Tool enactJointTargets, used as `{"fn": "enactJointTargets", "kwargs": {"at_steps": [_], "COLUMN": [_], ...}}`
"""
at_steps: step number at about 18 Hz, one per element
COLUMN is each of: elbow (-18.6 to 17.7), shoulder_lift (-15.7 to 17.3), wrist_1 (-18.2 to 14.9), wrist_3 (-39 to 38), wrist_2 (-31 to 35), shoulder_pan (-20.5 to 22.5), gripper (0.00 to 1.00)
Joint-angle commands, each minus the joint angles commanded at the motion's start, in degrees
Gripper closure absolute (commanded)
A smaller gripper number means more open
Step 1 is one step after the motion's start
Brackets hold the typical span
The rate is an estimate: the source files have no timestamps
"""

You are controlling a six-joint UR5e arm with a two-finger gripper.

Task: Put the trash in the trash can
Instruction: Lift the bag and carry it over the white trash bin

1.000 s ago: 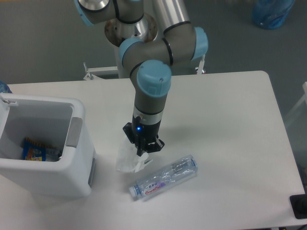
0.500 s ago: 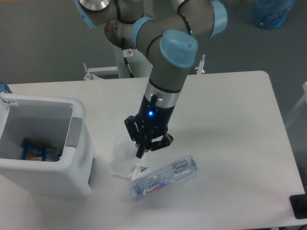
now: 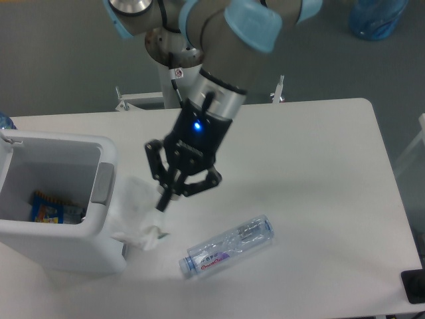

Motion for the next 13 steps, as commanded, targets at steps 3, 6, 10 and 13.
{"fn": "enactJointTargets", "kwargs": {"at_steps": [3, 6, 10, 13], "elbow": [-1.4, -3.34, -5.19, -6.06], "shoulder_lift": [2.02, 3.69, 4.14, 3.7], "wrist_1": [-0.18, 0.0, 0.44, 0.53], "wrist_3": [0.0, 0.0, 0.09, 0.26], "wrist_2": [0.35, 0.61, 0.7, 0.79], "shoulder_pan": [-2.82, -5.54, -8.27, -9.15], "gripper": [1.0, 1.0, 1.0, 0.99]}}
